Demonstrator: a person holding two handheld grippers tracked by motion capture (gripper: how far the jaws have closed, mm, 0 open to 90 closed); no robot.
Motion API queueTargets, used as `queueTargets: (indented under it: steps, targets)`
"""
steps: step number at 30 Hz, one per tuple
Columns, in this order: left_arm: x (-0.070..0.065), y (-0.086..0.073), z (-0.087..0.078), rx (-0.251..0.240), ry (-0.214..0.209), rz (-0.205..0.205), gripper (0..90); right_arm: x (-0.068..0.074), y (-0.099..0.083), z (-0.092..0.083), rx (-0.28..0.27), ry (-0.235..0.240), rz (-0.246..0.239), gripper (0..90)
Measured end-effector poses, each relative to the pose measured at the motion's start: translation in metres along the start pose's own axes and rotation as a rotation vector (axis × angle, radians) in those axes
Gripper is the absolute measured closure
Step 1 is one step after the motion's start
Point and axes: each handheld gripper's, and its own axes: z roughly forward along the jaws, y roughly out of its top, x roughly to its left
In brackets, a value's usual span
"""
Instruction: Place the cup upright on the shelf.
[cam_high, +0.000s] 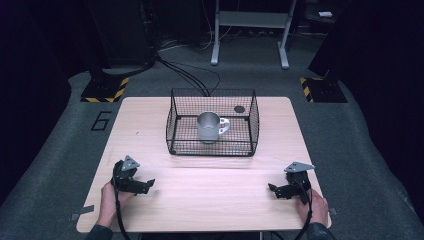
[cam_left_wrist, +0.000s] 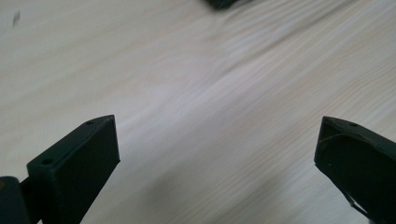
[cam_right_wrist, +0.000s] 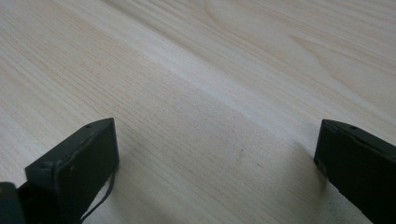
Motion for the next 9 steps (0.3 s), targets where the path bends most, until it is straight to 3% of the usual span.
queueTargets:
  steps: [2,5,6,9]
  targets:
    - [0.006,-0.01,0.004,0.008,0.031,-0.024,0.1,0.0,0.0,0.0,0.0,0.0,0.003,0.0]
    - [0.01,-0.02,0.009,-0.007,0.032,-0.044,0.1,0.0,0.0,0.0,0.001,0.0,0.0,0.0]
    - [0.011,-0.025,0.009,-0.035,0.017,-0.061,0.1,0.0,0.0,0.0,0.0,0.0,0.003,0.0]
    - [0.012,-0.026,0.008,-0.034,0.009,-0.057,0.0,0.0,0.0,0.0,0.003,-0.004,0.002,0.0]
